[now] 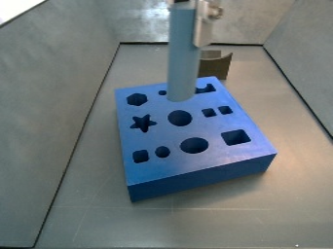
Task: Pick up the oval object. Move up. Move to above the board. Insert the oval object.
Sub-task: Insert the oval object.
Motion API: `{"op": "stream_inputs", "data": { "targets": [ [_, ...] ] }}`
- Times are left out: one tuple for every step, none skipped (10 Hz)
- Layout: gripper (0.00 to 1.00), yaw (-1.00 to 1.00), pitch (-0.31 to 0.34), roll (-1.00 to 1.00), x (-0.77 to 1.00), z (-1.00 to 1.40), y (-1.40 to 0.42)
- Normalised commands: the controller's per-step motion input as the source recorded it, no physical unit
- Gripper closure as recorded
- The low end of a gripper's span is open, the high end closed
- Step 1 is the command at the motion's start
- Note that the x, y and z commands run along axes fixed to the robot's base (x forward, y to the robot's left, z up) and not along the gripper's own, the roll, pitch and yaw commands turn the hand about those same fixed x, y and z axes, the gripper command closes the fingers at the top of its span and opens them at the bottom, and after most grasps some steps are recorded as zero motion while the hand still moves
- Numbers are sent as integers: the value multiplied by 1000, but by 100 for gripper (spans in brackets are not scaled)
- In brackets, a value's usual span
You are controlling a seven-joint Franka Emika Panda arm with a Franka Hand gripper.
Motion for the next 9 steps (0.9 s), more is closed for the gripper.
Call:
{"op": "stream_inputs", "data": {
  "targets": [
    [100,0,0,16,0,-9,-26],
    [100,-186,0,149,543,-91,-71],
    [100,-251,0,221,749,-109,0],
    [100,-226,0,206,709,-154,0],
    [100,-249,0,181,729,-151,-29],
    [100,-317,0,139,720,-174,-177],
    [100,-329,0,93,666,-111,-251],
    [100,-349,0,27,631,-14,-300],
    [100,-60,0,0,74,0,0]
  ]
}}
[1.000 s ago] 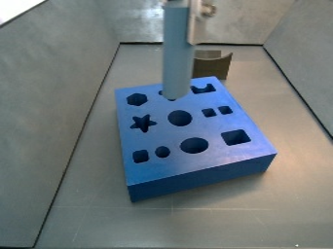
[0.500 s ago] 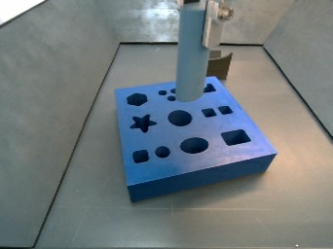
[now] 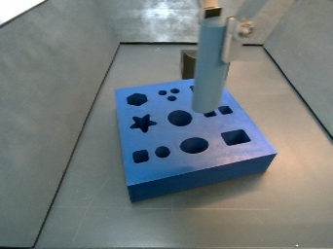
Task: Pick up the oval object. Move up. Move to above the board. Insert the oval object.
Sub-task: Insert the oval object.
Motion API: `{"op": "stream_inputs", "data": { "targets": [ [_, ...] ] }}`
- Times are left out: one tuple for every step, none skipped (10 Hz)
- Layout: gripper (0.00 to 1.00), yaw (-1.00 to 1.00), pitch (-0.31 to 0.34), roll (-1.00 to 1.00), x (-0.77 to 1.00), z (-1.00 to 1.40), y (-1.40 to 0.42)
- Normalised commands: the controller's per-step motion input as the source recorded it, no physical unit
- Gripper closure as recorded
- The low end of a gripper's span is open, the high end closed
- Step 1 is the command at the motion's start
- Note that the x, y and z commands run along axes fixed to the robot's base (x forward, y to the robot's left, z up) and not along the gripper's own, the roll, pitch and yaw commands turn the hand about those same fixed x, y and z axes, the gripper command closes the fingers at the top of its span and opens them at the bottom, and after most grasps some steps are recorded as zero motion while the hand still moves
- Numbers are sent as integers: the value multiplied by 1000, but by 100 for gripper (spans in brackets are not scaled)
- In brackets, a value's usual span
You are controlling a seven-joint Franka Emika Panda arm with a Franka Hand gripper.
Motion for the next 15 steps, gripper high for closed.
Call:
{"op": "stream_inputs", "data": {
  "targets": [
    [100,0,0,0,6,-23,0],
    [100,57,-113,144,406,-760,-114],
    [100,0,-110,123,426,-871,-160],
    [100,0,-83,110,329,-891,-97],
    [100,34,-74,83,163,-771,0],
    [100,74,-70,84,189,-689,0],
    [100,66,-4,37,106,-163,-20],
    [100,0,0,16,0,-46,0],
    [100,0,-21,199,-229,-249,0],
    [100,-106,-39,231,-277,-240,0],
    [100,-89,0,11,0,0,0],
    [100,0,0,0,-9,-17,0],
    [100,-240,-10,146,-300,-263,0],
    [100,-303,-9,87,-274,-240,0],
    [100,-11,0,7,-14,-11,0]
  ]
}}
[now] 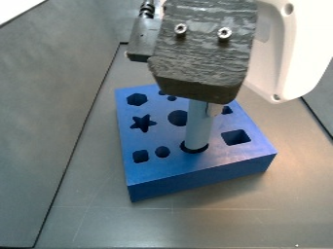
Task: Pick up the oval object. Move up. Move to above the board. Insert the oval object.
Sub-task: Insert the oval object.
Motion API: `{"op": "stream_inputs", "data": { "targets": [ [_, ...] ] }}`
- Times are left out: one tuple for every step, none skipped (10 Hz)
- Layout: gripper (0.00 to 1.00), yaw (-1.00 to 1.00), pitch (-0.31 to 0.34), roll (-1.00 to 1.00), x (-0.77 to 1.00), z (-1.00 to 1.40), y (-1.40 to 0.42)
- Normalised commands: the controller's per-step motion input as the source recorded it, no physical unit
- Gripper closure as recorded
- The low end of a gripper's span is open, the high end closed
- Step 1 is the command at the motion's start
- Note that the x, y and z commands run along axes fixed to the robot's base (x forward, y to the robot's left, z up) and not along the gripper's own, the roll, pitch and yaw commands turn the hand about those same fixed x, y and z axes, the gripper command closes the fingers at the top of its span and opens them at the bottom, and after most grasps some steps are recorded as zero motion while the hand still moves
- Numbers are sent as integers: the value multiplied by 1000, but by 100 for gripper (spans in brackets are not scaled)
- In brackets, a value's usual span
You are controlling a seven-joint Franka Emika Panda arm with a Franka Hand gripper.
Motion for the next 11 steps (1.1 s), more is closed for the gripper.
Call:
{"op": "stream_inputs", "data": {
  "targets": [
    [100,-240,0,123,-277,-123,0],
    [100,-243,0,71,-174,-54,0],
    [100,0,0,0,29,0,-97],
    [100,-331,0,67,354,-46,-300],
    [100,-377,0,16,514,0,-186],
    [100,-74,0,0,77,0,0],
    [100,0,0,0,0,-23,109],
    [100,-511,0,0,229,-37,189],
    [100,-283,0,0,11,0,9],
    [100,0,0,17,0,-31,-9],
    [100,-186,0,224,-54,-251,-91]
  ]
}}
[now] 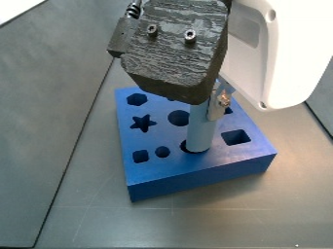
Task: Pick up the oval object. Move up. Move to above the board. Insert the oval object.
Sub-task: Insert the oval object.
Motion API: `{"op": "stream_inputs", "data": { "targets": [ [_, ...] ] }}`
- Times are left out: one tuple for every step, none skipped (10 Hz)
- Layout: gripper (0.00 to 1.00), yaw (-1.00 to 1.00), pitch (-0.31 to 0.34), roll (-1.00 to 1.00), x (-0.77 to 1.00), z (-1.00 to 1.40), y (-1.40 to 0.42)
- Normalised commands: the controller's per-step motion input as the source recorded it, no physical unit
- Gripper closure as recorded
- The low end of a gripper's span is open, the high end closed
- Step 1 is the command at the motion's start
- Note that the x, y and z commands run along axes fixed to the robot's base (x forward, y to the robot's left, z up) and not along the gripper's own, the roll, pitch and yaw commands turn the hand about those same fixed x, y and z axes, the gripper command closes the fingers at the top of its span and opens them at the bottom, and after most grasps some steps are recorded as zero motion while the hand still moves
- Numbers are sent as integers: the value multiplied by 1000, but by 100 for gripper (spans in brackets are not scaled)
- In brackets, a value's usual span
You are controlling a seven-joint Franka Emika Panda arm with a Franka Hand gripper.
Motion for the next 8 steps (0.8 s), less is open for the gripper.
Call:
{"op": "stream_inputs", "data": {
  "targets": [
    [100,-46,0,10,0,0,0],
    [100,0,0,20,0,-20,0],
    [100,-43,4,137,0,-120,103],
    [100,-23,0,-11,0,0,0],
    [100,0,0,44,0,-37,0],
    [100,-180,-3,164,-240,-243,0],
    [100,-157,-13,117,-166,-217,0],
    [100,0,0,7,0,0,0]
  ]
}}
